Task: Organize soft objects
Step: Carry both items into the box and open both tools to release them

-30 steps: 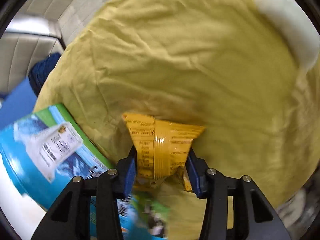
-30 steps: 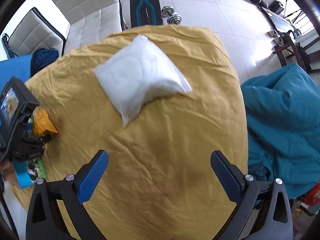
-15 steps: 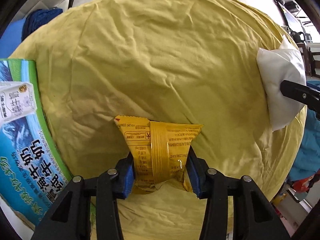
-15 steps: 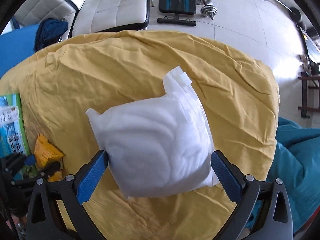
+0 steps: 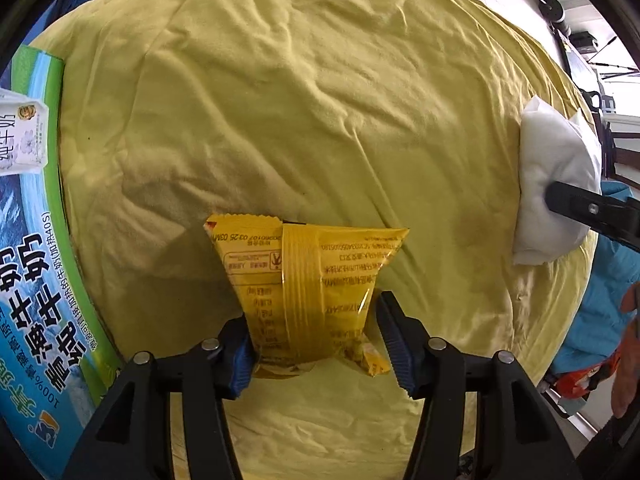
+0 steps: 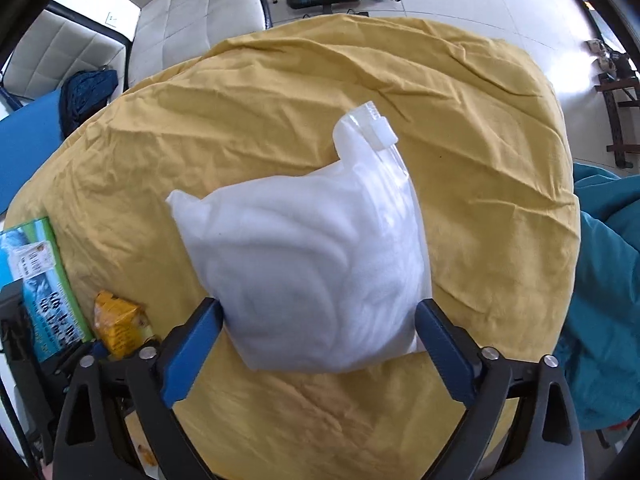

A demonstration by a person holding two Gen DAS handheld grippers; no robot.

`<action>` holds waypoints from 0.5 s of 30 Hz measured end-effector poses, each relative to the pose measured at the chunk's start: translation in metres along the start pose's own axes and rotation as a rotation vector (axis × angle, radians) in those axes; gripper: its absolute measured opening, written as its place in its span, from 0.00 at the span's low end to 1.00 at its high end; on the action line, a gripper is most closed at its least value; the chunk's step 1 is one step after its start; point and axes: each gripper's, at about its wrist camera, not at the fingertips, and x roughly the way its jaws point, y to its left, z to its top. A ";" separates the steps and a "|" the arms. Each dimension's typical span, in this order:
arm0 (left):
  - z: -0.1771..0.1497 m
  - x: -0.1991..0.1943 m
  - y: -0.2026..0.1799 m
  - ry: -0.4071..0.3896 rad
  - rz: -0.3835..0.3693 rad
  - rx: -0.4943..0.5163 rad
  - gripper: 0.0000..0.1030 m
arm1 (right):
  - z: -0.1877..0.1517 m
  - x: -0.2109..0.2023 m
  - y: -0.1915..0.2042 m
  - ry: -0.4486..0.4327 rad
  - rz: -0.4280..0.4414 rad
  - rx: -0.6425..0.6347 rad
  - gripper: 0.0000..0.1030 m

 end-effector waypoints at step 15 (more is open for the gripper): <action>-0.038 -0.056 -0.016 -0.179 0.027 0.062 0.33 | -0.068 -0.016 0.002 -0.150 0.012 0.057 0.72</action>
